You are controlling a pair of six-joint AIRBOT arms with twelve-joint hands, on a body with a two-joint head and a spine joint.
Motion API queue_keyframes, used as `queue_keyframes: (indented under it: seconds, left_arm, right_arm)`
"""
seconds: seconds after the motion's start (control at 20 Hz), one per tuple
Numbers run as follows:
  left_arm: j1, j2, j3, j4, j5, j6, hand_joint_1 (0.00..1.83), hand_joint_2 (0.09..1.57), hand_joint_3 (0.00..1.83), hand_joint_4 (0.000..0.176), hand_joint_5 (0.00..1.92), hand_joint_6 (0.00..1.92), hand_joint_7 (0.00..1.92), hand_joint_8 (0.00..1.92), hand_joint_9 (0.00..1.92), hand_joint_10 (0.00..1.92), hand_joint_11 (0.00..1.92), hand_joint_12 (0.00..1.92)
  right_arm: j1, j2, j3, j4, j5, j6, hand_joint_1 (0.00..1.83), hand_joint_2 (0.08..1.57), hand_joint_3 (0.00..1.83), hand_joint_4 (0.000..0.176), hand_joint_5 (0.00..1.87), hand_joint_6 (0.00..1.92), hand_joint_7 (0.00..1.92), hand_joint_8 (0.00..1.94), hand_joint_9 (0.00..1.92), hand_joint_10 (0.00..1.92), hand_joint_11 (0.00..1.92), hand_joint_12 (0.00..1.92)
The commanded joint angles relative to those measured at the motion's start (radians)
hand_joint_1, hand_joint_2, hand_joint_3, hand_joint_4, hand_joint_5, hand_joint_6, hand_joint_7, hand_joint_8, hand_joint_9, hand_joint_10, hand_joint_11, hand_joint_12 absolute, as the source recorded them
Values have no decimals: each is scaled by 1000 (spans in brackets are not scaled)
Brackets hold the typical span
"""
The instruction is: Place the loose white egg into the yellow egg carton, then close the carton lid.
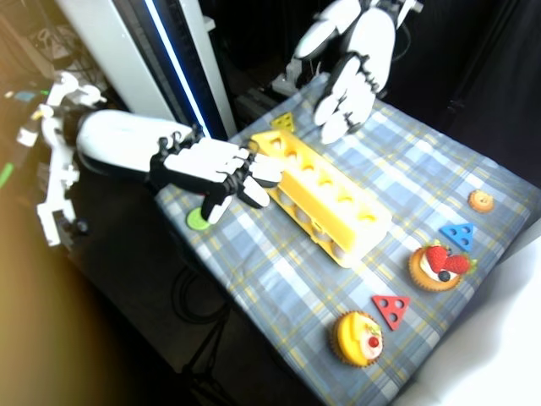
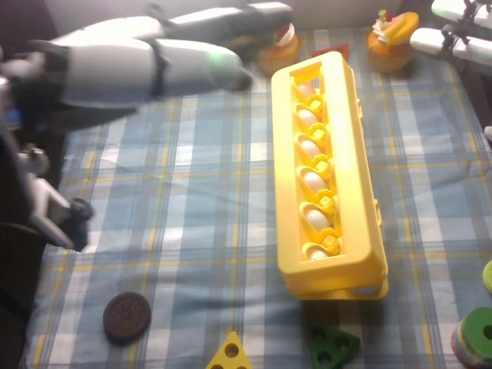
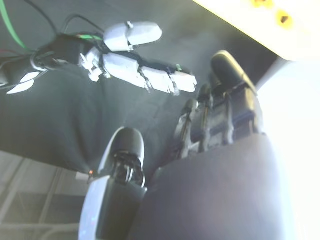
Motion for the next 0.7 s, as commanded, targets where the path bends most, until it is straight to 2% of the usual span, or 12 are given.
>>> queue_keyframes:
  seconds: [0.0, 0.05, 0.1, 0.15, 0.2, 0.25, 0.3, 0.35, 0.4, 0.5, 0.55, 0.65]
  left_arm:
    - [11, 22, -9, -112, -71, 64, 27, 1526, 2, 18, 52, 19, 41, 10, 54, 22, 0, 616]
    - [44, 61, -33, -234, -96, 175, 144, 1480, 0, 0, 100, 27, 190, 35, 210, 118, 0, 1292]
    - [73, 85, -48, -315, -128, 252, 144, 1480, 0, 0, 100, 27, 190, 35, 210, 118, 0, 1292]
    - [112, 111, -62, -420, -174, 329, 207, 1461, 0, 0, 16, 3, 34, 14, 36, 25, 0, 679]
    - [130, 121, -67, -466, -201, 368, 207, 1461, 0, 0, 16, 3, 34, 14, 36, 25, 0, 679]
    - [159, 136, -74, -555, -249, 435, 255, 1450, 0, 0, 4, 3, 11, 5, 6, 4, 0, 360]
    - [175, 143, -78, -599, -280, 465, 195, 1375, 0, 52, 6, 1, 7, 0, 1, 0, 0, 27]
    - [190, 150, -85, -634, -306, 494, 195, 1375, 0, 52, 6, 1, 7, 0, 1, 0, 0, 27]
    - [210, 160, -95, -669, -336, 525, 149, 1314, 0, 91, 0, 0, 0, 0, 0, 0, 0, 0]
    - [263, 179, -117, -749, -420, 583, 134, 1268, 0, 120, 0, 0, 0, 0, 0, 0, 0, 0]
    - [284, 185, -123, -776, -454, 594, 102, 1210, 0, 165, 0, 0, 0, 0, 0, 0, 0, 0]
    - [356, 203, -142, -850, -564, 612, 108, 1171, 0, 176, 0, 0, 0, 0, 0, 0, 0, 0]
  right_arm:
    - [5, 10, 1, 20, 151, -4, 230, 1421, 0, 85, 0, 0, 0, 0, 0, 91, 0, 1921]
    - [1, 10, 1, 26, 166, -4, 231, 1413, 0, 71, 0, 0, 0, 0, 0, 98, 0, 1921]
    - [0, 10, 0, 29, 173, -4, 231, 1413, 0, 71, 0, 0, 0, 0, 0, 98, 0, 1921]
    - [0, 10, -1, 31, 181, -4, 290, 1398, 0, 72, 0, 0, 0, 0, 0, 3, 0, 1921]
    - [0, 10, -1, 32, 186, -4, 290, 1398, 0, 72, 0, 0, 0, 0, 0, 3, 0, 1921]
    - [-3, 9, -1, 35, 198, -4, 317, 1388, 0, 73, 0, 0, 0, 0, 0, 0, 0, 1921]
    - [-5, 9, -1, 38, 208, -4, 373, 1357, 0, 35, 0, 0, 0, 0, 0, 0, 0, 1921]
    - [-7, 9, -1, 41, 217, -4, 373, 1357, 0, 35, 0, 0, 0, 0, 0, 0, 0, 1921]
    - [-8, 9, -2, 45, 232, -4, 365, 1336, 0, 38, 0, 0, 0, 0, 0, 0, 0, 1921]
    - [-12, 9, -3, 55, 262, -4, 409, 1325, 0, 80, 0, 0, 0, 0, 0, 0, 0, 1921]
    - [-14, 9, -3, 59, 275, -4, 422, 1313, 0, 86, 0, 0, 0, 0, 0, 0, 0, 1921]
    - [-27, 9, -4, 70, 327, -4, 427, 1276, 0, 85, 0, 0, 0, 0, 0, 0, 0, 1921]
